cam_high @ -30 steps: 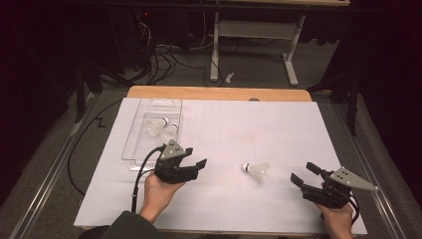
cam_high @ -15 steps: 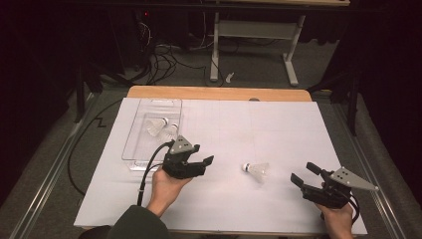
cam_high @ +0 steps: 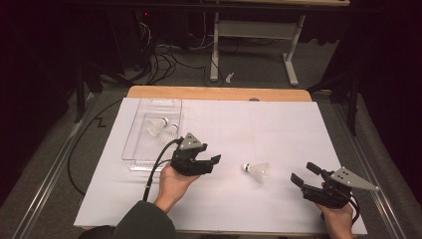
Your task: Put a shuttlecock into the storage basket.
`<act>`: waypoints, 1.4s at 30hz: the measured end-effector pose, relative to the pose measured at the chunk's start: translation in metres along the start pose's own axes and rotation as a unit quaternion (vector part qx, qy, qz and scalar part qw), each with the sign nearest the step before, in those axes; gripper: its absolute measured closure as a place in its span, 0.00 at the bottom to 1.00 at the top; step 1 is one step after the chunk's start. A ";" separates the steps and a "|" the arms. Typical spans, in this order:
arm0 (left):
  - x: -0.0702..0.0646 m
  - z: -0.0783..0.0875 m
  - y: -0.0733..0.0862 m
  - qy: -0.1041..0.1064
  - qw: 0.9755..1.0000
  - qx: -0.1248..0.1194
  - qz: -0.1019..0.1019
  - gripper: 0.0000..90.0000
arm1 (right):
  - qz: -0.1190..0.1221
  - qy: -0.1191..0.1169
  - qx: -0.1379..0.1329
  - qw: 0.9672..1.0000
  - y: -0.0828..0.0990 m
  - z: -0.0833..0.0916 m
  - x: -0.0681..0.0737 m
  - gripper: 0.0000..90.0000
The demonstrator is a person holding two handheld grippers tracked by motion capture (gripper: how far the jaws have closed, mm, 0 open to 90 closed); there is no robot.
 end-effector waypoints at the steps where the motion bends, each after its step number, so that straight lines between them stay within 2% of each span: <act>1: 0.000 -0.002 -0.001 0.001 1.000 0.002 -0.001 0.43 | -0.001 0.000 0.000 1.000 0.000 0.000 0.000 0.26; 9: -0.001 -0.015 -0.006 0.008 1.000 0.015 -0.001 0.42 | 0.000 -0.001 0.000 1.000 0.000 0.000 0.000 0.26; 23: -0.010 -0.033 -0.017 0.026 0.999 0.033 -0.010 0.42 | 0.000 -0.001 0.000 1.000 0.000 0.000 0.000 0.26; 27: -0.011 -0.038 -0.019 0.024 0.999 0.042 -0.013 0.42 | 0.001 -0.001 0.000 1.000 0.000 0.000 0.000 0.26; 42: -0.016 -0.047 -0.026 0.040 0.998 0.050 -0.007 0.42 | -0.001 -0.001 0.001 1.000 0.000 0.000 0.000 0.26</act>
Point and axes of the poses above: each handheld gripper's, and its own axes: z roughly backward along the jaws, y roughly out of its underside, x roughly to its left, the point moved 1 cm from there along -z, roughly forward along the jaws, and after that the axes turned 12 degrees about y, right-handed, at the moved point
